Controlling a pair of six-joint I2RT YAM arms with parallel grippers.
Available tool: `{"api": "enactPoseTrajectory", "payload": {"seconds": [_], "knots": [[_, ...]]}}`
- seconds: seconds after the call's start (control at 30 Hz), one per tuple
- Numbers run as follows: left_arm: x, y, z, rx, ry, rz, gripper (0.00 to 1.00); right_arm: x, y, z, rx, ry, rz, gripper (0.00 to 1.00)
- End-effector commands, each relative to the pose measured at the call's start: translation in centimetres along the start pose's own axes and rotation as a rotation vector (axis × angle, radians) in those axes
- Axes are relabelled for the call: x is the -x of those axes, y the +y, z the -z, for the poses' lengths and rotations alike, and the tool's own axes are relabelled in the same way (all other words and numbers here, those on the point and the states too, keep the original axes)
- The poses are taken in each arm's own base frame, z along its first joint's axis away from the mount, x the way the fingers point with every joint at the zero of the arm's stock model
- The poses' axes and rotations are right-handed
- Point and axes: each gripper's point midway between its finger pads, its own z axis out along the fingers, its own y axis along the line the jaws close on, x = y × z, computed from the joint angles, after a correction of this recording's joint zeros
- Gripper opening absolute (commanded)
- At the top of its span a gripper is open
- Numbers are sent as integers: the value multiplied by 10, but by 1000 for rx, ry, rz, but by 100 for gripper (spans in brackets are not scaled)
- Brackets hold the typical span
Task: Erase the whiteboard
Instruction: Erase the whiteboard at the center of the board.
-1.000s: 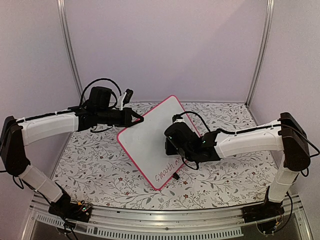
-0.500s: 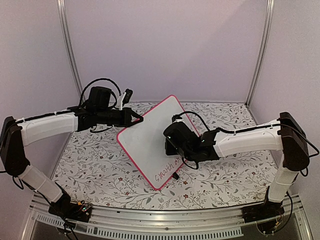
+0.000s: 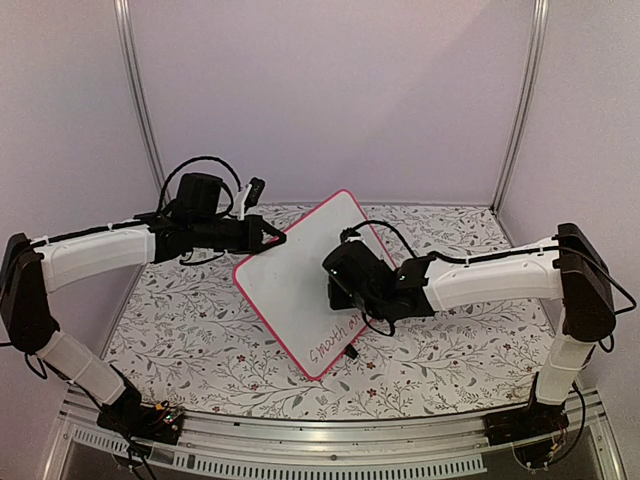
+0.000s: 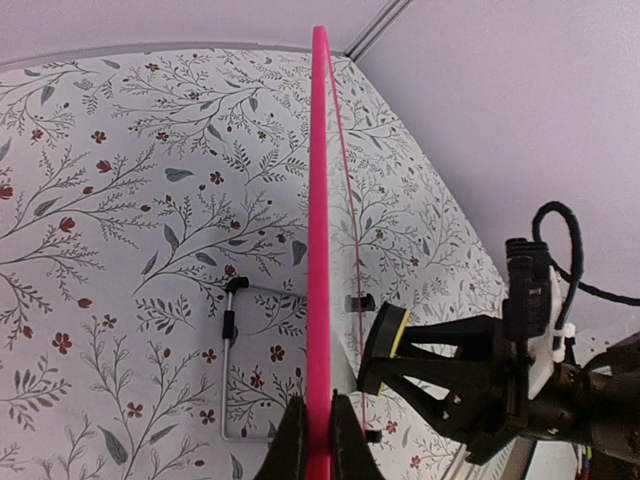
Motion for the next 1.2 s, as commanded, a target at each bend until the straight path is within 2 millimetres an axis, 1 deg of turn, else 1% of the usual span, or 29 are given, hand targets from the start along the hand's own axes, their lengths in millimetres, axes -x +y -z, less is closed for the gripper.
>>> {"api": "enactPoseTrajectory", "payload": {"seconds": [0.0,1.17], "knots": [[-2,2,6,19,-5,-67,0,-1,-2,-7,-20,7,8,24],[0,0,8,13,-12,-68,0,-5,-4,-6,-21,18,9,24]]}}
